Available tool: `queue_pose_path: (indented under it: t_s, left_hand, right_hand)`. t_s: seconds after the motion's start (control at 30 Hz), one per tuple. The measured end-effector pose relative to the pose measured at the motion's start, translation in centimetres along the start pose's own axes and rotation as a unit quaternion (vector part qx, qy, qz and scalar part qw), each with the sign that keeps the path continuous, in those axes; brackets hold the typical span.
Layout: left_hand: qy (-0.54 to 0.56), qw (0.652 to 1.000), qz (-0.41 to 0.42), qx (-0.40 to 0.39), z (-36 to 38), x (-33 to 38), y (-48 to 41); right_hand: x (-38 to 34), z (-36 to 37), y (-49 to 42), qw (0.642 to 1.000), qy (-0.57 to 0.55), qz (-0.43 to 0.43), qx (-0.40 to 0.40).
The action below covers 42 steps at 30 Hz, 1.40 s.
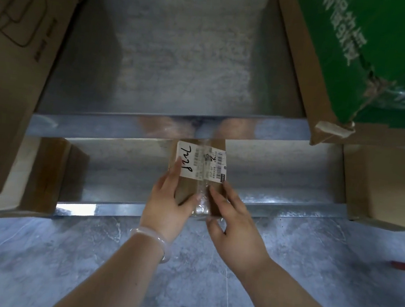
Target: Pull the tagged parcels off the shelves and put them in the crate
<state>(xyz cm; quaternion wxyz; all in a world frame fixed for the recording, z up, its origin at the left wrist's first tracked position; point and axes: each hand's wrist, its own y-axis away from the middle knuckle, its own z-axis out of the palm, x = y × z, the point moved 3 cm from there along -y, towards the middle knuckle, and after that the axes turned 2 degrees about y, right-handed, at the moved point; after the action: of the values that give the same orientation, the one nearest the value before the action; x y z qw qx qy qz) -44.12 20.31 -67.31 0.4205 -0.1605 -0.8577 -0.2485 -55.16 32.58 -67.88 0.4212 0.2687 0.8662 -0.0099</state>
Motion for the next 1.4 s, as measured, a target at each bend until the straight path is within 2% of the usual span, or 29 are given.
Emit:
queue_pose_path:
  t_s: [0.23,0.37,0.47,0.6,0.77,0.97,1.13,1.3,1.4]
  left_hand:
    - [-0.111,0.992,-0.026,-0.058,-1.0,-0.8,-0.5]
    - [-0.225,0.969,-0.055,-0.08,-1.6,0.2,-0.2]
    - [-0.284,0.957,-0.002,-0.059,-1.0,2.8,0.8]
    - [-0.324,0.937,0.104,-0.076,3.2,7.8,2.6]
    - [-0.315,0.931,0.151,-0.107,10.0,12.3,4.4]
    - [-0.274,0.934,0.146,-0.175,19.2,15.6,5.2]
    - [-0.24,0.937,0.128,-0.22,26.6,17.1,4.8]
    - [-0.179,0.956,0.083,-0.218,33.2,18.4,3.2]
    - [-0.134,0.964,0.066,-0.219,36.2,18.6,2.2]
  right_hand:
    - [-0.7,0.1,0.3,0.992,0.108,-0.038,-0.054]
    - [-0.2,-2.4,1.0,0.988,0.144,-0.024,-0.042]
    - [0.3,-5.2,2.0,0.983,0.178,-0.021,-0.024]
    - [2.3,-9.7,4.1,0.982,0.189,0.012,0.009]
    - [7.3,-15.2,6.1,0.974,0.216,0.065,0.018]
    - [14.6,-22.2,8.3,0.973,0.177,0.138,0.053]
    - [21.3,-26.6,8.9,0.966,0.156,0.2,0.05]
    - [26.4,-29.0,7.7,0.966,0.12,0.222,0.046]
    - [28.7,-29.6,6.0,0.968,0.059,0.238,0.053]
